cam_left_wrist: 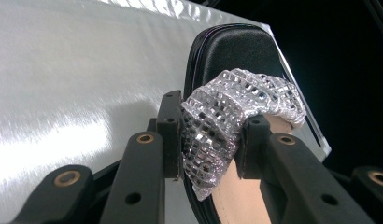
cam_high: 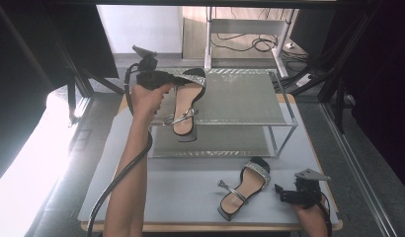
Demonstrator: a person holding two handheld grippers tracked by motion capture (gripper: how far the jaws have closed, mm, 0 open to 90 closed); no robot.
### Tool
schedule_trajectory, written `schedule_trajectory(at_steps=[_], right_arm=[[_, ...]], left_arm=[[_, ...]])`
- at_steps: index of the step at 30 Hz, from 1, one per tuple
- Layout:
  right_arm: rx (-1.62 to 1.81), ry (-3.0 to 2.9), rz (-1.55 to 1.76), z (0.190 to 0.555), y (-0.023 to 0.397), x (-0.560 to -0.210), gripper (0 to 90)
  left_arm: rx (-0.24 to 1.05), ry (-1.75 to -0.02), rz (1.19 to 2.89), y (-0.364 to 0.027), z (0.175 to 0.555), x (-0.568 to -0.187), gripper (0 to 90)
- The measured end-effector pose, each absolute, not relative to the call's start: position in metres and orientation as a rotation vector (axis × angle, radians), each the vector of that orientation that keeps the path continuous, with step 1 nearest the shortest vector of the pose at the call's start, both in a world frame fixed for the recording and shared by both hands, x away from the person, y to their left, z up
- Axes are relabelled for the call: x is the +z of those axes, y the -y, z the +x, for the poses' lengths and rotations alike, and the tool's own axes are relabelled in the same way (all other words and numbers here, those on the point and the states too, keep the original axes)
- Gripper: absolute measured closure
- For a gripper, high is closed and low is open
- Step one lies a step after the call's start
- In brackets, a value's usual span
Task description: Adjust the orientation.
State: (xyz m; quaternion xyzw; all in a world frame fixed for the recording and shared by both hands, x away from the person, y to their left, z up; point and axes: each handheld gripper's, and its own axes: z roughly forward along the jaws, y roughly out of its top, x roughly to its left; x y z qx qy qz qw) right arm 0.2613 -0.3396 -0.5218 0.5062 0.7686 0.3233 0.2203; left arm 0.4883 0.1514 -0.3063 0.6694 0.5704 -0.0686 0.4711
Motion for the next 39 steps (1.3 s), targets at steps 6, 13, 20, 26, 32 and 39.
schedule_trajectory(at_steps=[6,13,20,26,32,39], right_arm=[[0.895,-2.126,1.402,0.261,0.340,-0.522,5.5],[0.895,-2.126,1.401,0.261,0.340,-0.522,5.5],[0.895,-2.125,1.400,0.261,0.340,-0.522,5.5],[0.895,-2.125,1.398,0.261,0.340,-0.522,5.5],[0.895,-2.125,1.398,0.261,0.340,-0.522,5.5],[0.896,-2.123,1.399,0.261,0.340,-0.522,5.5]], left_arm=[[-0.157,-1.419,1.629,-0.153,0.506,-0.310,68.3],[-0.145,-1.441,1.618,-0.155,0.523,-0.313,68.3],[-0.132,-1.451,1.605,-0.156,0.536,-0.316,68.3],[-0.104,-1.467,1.594,-0.153,0.542,-0.324,68.1],[-0.063,-1.474,1.593,-0.147,0.546,-0.329,67.8],[-0.034,-1.491,1.614,-0.141,0.549,-0.338,67.3]])
